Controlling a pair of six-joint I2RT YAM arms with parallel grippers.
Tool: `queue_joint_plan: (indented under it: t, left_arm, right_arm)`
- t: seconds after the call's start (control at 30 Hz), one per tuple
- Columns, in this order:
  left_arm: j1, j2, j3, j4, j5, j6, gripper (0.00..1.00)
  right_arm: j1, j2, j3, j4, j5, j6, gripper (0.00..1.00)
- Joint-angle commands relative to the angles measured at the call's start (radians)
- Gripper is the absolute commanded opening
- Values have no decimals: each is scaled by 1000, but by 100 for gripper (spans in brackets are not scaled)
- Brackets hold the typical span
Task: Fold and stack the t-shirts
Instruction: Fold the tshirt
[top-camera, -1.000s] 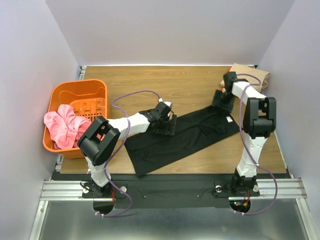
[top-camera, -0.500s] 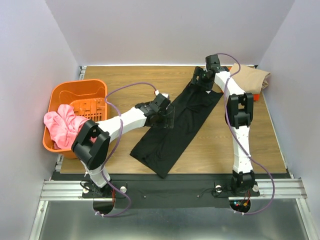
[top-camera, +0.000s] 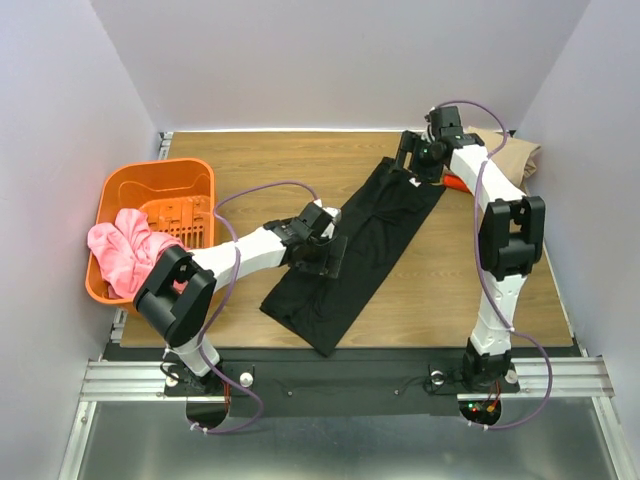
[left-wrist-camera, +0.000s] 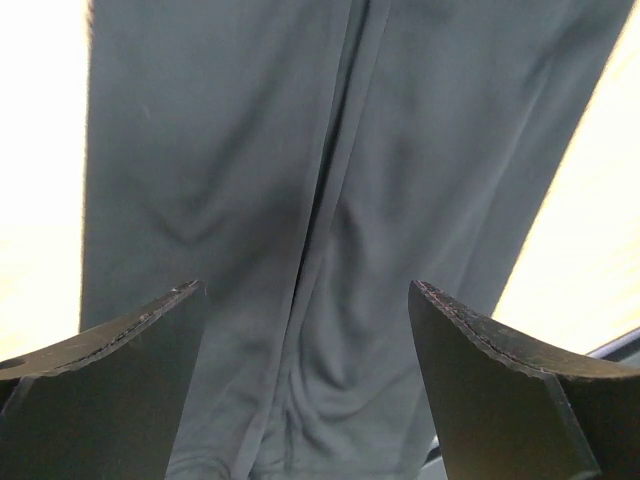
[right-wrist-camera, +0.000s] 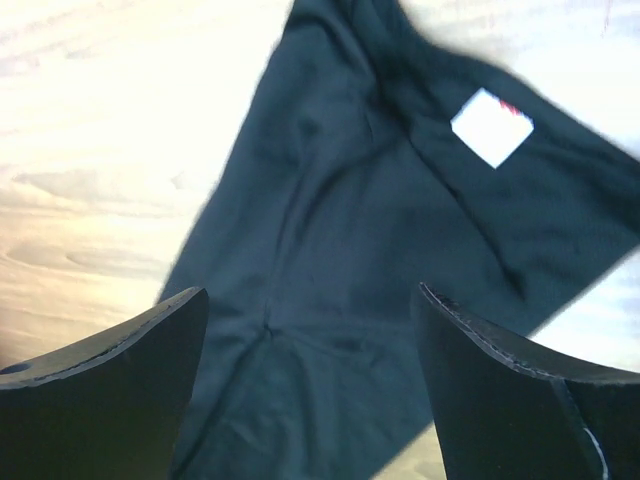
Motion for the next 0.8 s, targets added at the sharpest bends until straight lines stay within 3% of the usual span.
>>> queue_joint_plan:
  t: [0.0, 0.5, 0.77]
  left_arm:
    - [-2, -23, -35, 66, 94, 57, 93]
    - [-2, 49, -102, 115, 174, 57, 93]
    - [-5, 77, -101, 159, 298, -3, 93]
  right_arm:
    - [3, -51, -130, 32, 17, -37, 87]
    - [11, 88, -187, 71, 64, -60, 86]
    - [26, 231, -68, 78, 66, -42, 86]
